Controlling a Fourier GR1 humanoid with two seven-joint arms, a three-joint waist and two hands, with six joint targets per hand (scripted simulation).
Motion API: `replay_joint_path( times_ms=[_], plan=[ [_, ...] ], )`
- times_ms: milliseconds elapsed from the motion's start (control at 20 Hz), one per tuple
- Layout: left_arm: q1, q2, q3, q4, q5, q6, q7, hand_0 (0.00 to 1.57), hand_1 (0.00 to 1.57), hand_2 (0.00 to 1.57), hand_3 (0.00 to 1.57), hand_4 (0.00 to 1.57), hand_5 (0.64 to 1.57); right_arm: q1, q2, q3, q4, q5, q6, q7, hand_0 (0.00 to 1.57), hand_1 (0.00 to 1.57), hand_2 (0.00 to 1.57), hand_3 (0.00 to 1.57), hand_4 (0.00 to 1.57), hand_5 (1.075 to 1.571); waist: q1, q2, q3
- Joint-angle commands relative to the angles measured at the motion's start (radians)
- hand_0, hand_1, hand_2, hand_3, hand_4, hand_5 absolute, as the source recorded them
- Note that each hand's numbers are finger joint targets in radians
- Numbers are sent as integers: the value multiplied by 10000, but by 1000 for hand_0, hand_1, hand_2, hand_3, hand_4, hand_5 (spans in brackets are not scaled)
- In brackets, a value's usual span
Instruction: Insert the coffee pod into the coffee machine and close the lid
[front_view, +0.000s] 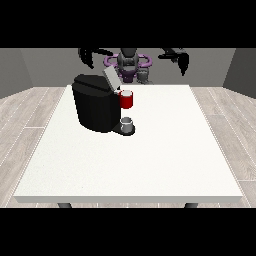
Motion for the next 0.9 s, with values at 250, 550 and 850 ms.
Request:
replay_joint_path(
  times_ms=[250,550,850],
  plan=[
    [584,344,-350,-1605,558,221,793,0,0,0,0,0,1571,-1070,449,76,1339,301,-141,-678,0,0,0,0,0,1571,-224,933,-1],
    [742,520,-330,-1856,583,721,474,0,0,0,0,0,1571,-1715,316,120,1770,283,318,-468,0,0,0,0,0,1571,-660,1218,-3],
    [1142,1201,207,-1473,1092,149,-144,0,0,0,0,0,1571,-1991,448,412,1753,719,160,-296,0,0,0,0,0,1571,-753,1474,-6]
  ],
)
